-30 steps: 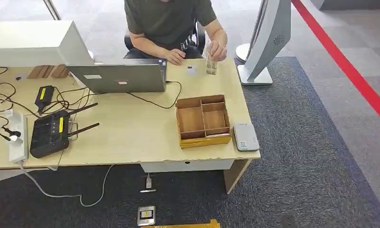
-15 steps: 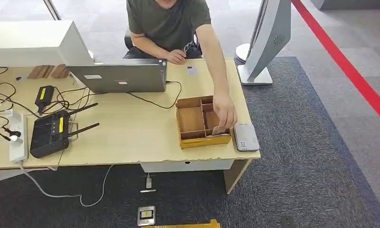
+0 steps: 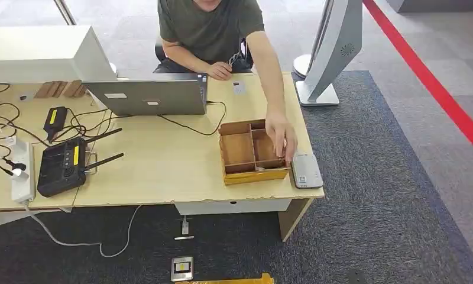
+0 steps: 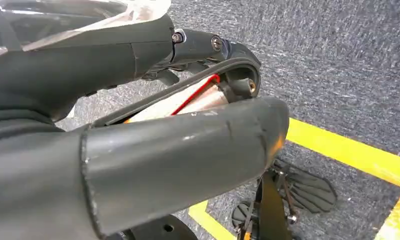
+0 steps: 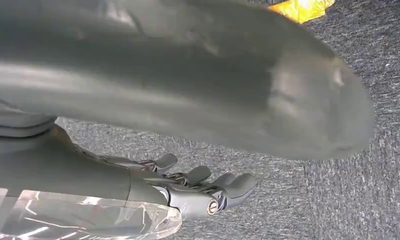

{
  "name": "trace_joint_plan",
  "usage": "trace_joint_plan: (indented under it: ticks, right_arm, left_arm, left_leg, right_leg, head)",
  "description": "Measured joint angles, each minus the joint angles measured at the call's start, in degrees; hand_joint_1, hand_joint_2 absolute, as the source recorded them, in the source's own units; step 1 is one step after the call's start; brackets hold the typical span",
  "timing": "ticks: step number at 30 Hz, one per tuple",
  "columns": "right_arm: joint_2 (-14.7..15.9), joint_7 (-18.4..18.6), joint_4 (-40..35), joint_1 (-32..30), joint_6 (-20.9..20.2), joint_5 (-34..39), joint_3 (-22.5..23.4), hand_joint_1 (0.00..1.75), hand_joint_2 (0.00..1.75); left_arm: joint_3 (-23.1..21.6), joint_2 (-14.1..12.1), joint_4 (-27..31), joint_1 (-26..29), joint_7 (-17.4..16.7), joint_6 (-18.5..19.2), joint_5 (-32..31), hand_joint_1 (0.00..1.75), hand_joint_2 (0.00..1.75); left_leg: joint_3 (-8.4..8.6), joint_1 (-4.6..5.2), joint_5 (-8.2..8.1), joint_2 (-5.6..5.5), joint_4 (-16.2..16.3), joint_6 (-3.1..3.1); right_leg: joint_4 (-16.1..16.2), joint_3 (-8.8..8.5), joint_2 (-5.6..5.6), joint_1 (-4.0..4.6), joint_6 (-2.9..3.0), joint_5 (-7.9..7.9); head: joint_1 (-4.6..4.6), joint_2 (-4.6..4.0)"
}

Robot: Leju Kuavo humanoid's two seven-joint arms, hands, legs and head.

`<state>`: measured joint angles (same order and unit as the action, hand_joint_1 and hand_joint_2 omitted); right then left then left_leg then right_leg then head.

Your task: Pass the card to the sensor for recognition and then transmit it.

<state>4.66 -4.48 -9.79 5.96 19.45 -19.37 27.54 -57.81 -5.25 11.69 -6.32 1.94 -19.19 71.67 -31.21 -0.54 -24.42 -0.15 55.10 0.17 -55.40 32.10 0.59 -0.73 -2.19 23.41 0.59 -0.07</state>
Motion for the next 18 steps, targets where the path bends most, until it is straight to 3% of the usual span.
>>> trace_joint_plan:
  ticks: [18]
  right_arm:
    - [-0.22,0.7,0.11,0.0,-0.09,-0.17,0.0,0.0,0.0]
  left_arm:
    - [0.0,0.02,0.0,0.0,-1.81,1.18,0.28,0.0,0.0]
  left_leg:
    - [0.0,0.0,0.0,0.0,0.0,0.0]
  right_leg:
    - [0.0,0.0,0.0,0.0,0.0,0.0]
  head:
    - [0.0,0.0]
